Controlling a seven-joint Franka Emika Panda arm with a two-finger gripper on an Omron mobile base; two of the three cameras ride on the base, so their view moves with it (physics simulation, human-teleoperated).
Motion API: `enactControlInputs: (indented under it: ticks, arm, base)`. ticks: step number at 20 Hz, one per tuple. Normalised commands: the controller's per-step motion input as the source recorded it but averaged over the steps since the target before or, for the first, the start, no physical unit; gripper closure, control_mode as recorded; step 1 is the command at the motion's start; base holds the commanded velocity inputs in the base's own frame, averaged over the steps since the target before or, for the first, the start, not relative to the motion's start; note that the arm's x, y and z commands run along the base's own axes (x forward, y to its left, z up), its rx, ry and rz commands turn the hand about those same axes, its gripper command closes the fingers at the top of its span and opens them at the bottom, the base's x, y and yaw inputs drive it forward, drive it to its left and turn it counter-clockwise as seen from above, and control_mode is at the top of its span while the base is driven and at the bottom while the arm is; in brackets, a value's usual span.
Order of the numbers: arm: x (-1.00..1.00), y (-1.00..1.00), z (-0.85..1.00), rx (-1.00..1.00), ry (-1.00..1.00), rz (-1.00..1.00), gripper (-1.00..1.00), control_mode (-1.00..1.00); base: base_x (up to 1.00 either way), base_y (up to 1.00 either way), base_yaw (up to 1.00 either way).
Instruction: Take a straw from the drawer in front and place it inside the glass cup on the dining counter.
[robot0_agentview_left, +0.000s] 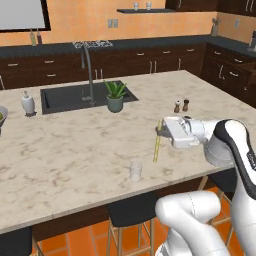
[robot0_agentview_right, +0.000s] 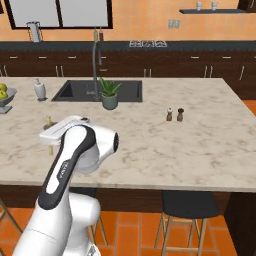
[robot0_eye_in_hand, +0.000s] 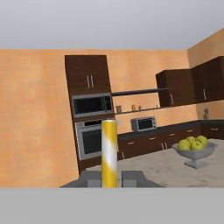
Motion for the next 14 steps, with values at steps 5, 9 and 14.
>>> enactControlInputs:
  ticks: [5, 9, 14]
  arm:
    - [0.44, 0.04, -0.26, 0.00, 0.00, 0.00, 1.00, -1.00]
    - [0.34, 0.03, -0.42, -0.01, 0.00, 0.00, 1.00, -1.00]
    - [0.37, 0.17, -0.45, -0.01, 0.00, 0.00, 1.00, -1.00]
  base:
    - [0.00, 0.00, 0.00]
    - [0.00, 0.00, 0.00]
    - [0.00, 0.00, 0.00]
